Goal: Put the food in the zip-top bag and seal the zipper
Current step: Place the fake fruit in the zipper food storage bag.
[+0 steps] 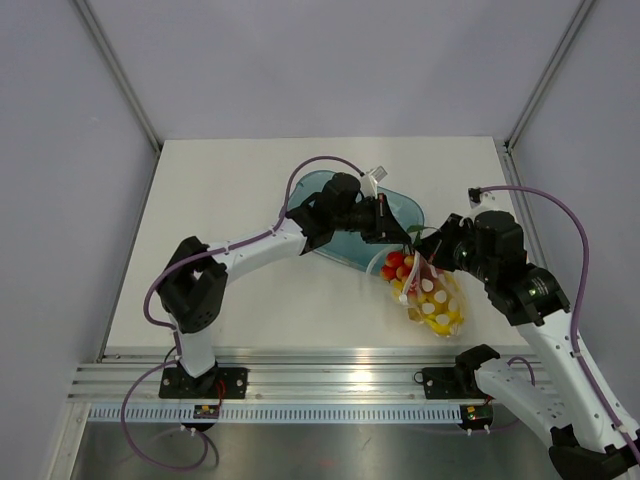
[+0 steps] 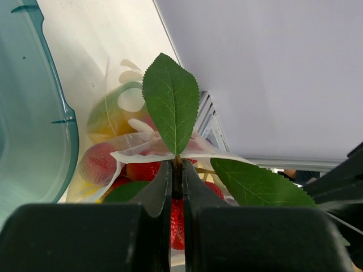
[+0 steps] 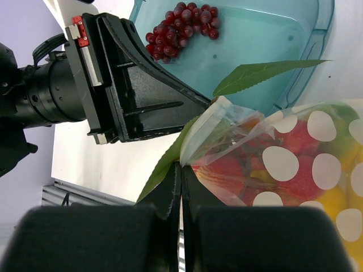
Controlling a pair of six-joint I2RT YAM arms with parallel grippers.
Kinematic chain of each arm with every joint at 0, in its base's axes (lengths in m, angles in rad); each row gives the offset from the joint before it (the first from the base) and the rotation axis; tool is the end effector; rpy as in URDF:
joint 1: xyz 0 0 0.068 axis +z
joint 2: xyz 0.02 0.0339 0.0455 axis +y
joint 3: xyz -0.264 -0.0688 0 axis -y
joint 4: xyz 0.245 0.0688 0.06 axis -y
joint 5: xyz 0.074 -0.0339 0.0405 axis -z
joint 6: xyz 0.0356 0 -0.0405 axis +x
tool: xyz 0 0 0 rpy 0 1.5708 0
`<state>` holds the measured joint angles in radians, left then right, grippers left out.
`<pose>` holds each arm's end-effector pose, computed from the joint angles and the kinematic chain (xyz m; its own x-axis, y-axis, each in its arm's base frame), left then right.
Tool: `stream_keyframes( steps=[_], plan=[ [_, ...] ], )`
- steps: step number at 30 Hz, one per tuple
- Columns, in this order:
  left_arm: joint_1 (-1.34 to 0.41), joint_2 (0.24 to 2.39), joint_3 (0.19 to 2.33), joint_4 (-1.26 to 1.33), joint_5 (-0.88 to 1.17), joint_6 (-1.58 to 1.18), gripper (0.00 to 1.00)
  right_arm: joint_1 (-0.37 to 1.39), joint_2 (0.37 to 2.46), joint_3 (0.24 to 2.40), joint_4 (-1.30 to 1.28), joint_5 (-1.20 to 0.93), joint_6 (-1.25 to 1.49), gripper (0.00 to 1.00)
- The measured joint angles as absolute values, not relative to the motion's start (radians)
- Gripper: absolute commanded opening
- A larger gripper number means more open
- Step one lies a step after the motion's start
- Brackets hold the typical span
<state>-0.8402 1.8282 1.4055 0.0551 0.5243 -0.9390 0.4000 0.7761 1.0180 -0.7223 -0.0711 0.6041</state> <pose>0.2757 -0.3344 0.2853 -0.9135 -0.0273 -0.4060 0.3714 0.3517 -0.8593 0.1392 0.0616 0.3648 -0.6039 0.3598 -0.7112 -0.1257 0.8382 0.5307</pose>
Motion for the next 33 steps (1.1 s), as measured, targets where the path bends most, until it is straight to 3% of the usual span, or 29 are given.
stream_keyframes(
  steps=[13,25,33],
  plan=[
    [-0.85,1.811,1.404,0.032,0.489,-0.912,0.0,0.399,0.762,1.008,-0.72,-0.069,0.611,0.0],
    [-0.839,1.454,1.232,-0.054,0.381,-0.821,0.0,0.399,0.736,1.005,-0.719,0.017,0.632,0.0],
    [-0.839,1.428,1.154,-0.048,0.378,-0.816,0.0,0.399,0.758,1.005,-0.699,0.037,0.645,0.0]
  ],
)
